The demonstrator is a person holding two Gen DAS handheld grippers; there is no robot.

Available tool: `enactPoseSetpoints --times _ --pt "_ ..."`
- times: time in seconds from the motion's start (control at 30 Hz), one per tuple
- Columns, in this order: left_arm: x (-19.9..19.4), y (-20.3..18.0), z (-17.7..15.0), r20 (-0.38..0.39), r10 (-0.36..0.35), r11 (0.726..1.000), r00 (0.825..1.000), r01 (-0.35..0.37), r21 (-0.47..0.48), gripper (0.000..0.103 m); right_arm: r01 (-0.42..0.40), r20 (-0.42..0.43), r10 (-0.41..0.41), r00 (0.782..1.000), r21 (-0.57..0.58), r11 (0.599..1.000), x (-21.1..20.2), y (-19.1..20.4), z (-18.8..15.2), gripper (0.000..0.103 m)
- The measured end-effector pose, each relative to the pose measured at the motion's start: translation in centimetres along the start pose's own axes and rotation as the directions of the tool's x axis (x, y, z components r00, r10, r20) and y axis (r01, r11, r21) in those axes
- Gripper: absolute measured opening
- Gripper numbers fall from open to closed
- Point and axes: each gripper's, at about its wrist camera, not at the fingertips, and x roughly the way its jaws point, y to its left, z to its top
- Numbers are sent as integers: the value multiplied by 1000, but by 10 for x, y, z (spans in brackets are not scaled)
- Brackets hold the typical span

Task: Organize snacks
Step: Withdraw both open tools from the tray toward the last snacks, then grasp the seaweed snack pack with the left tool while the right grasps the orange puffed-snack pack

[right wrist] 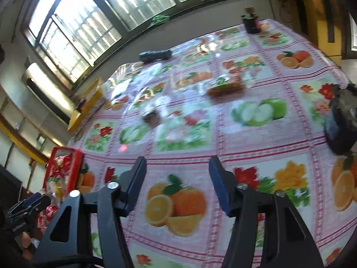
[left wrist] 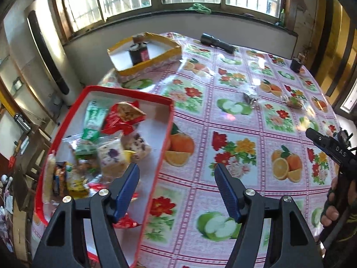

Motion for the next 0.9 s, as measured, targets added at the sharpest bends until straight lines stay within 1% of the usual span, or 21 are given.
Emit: enactPoseSetpoints --times 0.1,0.17,0.27,0.33,0.37,0.43,0.47,0.5,0.57,0.6,0.63,0.67,0.7,0.73,0.77,0.83,0.9 --pt "5 -8 7 -17 -32 999 999 32 -1 70 21 -6 -21 1000 9 1000 5 -8 10 65" --pt "7 -13 12 -25 -47 999 999 47 4 70 26 -8 -26 1000 -18 1000 8 -11 24 65" --pt "10 -19 20 -32 -56 998 998 56 -5 70 58 25 -57 998 -33 998 20 -17 62 65" --pt "12 -24 24 -41 -65 998 997 65 -10 70 70 52 -69 996 -13 997 36 -22 93 65" --pt "14 -26 25 -43 -68 998 997 67 -11 70 68 46 -68 997 -5 998 52 -25 110 65" --pt "17 -29 30 -54 -73 997 996 72 -16 70 77 19 -76 997 -11 997 78 -27 130 65" --pt "20 -31 33 -66 -85 996 994 83 -22 70 84 0 -84 996 -18 996 92 -29 139 65" --pt "24 -32 38 -76 -110 994 991 107 -35 70 109 -16 -110 994 -30 994 105 -31 146 65" --pt "31 -33 46 -88 -128 990 988 123 -63 70 181 -58 -186 981 -77 980 124 -34 149 65" --pt "38 -34 55 -96 -142 987 985 134 -85 70 196 -108 -205 973 -89 977 132 -39 146 65" --pt "46 -36 64 -102 -157 983 982 146 -109 70 190 -115 -201 973 -102 976 129 -39 142 65" --pt "53 -38 70 -111 -162 981 981 148 -126 70 163 -124 -176 977 -107 981 121 -37 136 65" --pt "67 -43 83 -133 -186 974 973 165 -154 70 85 -180 -98 979 -80 993 115 -37 128 65" --pt "80 -50 92 -152 -202 971 968 177 -163 70 31 -206 -46 978 -76 997 107 -35 121 65" --pt "92 -57 101 -171 -197 971 965 169 -167 70 23 -202 -42 979 -91 996 99 -32 116 65" --pt "114 -73 115 -197 -184 974 963 151 -171 70 45 -145 -65 987 -135 990 81 -28 106 65" --pt "132 -89 125 -227 -176 977 958 141 -160 70 26 -140 -47 989 -144 989 74 -28 103 65"
